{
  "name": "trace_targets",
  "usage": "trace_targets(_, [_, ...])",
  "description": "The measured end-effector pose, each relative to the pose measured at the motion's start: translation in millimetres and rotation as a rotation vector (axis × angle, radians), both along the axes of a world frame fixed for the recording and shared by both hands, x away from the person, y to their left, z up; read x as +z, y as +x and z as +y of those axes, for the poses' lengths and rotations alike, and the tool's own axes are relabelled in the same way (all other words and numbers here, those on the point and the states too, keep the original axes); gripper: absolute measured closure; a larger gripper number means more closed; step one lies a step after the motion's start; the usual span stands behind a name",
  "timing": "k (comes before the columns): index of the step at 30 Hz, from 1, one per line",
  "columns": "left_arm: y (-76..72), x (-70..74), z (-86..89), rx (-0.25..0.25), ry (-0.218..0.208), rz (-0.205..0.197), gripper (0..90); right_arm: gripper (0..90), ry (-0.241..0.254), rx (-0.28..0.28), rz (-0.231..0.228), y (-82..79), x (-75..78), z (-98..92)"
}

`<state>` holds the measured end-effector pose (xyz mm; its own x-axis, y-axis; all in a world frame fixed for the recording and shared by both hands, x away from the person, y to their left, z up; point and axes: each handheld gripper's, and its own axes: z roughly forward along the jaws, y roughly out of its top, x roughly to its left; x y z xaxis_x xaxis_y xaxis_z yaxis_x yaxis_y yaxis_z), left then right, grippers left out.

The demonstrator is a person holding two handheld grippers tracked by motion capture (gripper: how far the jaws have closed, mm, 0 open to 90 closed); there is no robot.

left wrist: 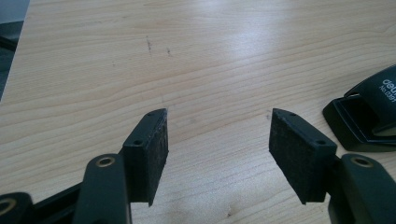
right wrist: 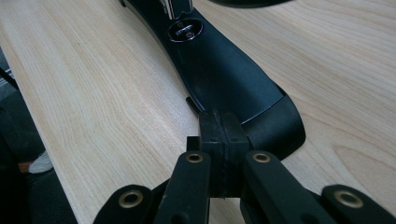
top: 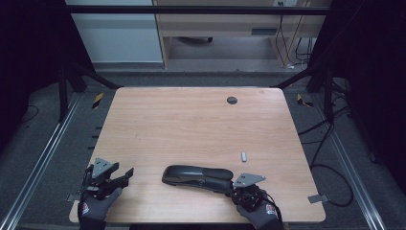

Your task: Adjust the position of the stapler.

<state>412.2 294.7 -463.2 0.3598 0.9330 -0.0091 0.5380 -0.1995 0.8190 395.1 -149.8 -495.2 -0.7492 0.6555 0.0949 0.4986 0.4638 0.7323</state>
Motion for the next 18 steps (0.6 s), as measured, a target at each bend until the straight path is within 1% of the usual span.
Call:
trace_targets(6, [0.1, -0.1, -0.2, -0.002, 0.000, -0.001, 37.7, 90.0, -0.011, -0.004, -0.004, 2.4, 0.5, -0.2])
trace_targets(8, [0.2, -0.1, -0.3, -0.002, 0.002, -0.001, 37.8, 90.0, -0.003, -0.007, -0.005, 3.9, 0.0, -0.5])
trace_targets(18, [0.3, -0.3, -1.7, -0.005, 0.004, -0.002, 38.0, 90.0, -0.007, -0.035, -0.020, 11.3, -0.5, -0.8])
